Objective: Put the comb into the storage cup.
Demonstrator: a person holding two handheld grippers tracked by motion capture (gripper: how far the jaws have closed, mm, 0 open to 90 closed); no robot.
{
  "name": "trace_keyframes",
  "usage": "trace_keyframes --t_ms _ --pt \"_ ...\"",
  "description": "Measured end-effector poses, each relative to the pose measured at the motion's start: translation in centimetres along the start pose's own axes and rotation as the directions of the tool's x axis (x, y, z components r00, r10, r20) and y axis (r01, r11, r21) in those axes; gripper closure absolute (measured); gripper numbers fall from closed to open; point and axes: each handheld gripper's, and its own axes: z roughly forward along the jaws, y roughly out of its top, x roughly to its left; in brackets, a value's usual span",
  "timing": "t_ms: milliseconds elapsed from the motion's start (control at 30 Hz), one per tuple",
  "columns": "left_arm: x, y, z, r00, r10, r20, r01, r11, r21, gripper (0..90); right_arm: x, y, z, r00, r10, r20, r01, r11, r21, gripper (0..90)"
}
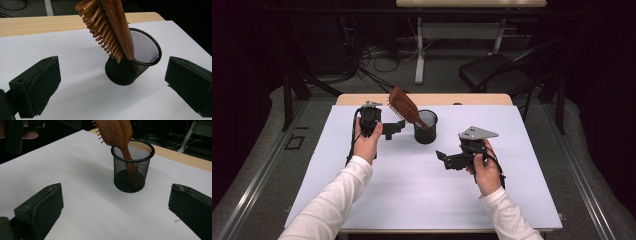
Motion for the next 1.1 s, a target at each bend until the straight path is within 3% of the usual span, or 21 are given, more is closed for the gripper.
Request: trace_keyframes --t_ms 167,300,533,700,900,1100 --pt "0.2 -0.4 -0.8 1.0 0.0 0.001 0.0 1.0 -0.008 0.4 -0.2 0.0 0.0 1.0 0.008 0.003 -0.008 1.0 0.001 0.0" --pt "0.4 -0.6 -1.6 0.9991 0.021 -0.036 -0.022 0.9997 -0.01 0.4 -0.5 -0.2 0.0 0.9998 0.011 0.015 -0.011 1.0 0.004 0.0" --pt "1.2 -1.4 -2.8 0.9978 0.01 -0.065 -0.012 0.9996 -0.025 0.4 -1.0 -0.3 -0.1 0.999 0.016 0.042 -0.016 1.0 0.002 0.0" --pt "1.9 -2.1 -3.6 0.9983 -0.01 -0.057 0.008 0.9993 -0.035 0.4 -1.4 -0.3 -0.3 0.9977 0.023 0.064 -0.023 1.0 0.0 0.0" --pt "2.9 -2.5 -4.6 0.9975 -0.016 -0.069 0.013 0.9986 -0.051 0.4 -1.7 -0.5 -0.4 0.9941 0.024 0.106 -0.026 0.999 0.02 0.0" --pt "3.8 -3.4 -5.5 0.9973 -0.015 -0.072 0.011 0.9983 -0.058 0.4 -2.3 -1.3 -0.8 0.9842 0.028 0.175 -0.035 0.999 0.039 0.0"
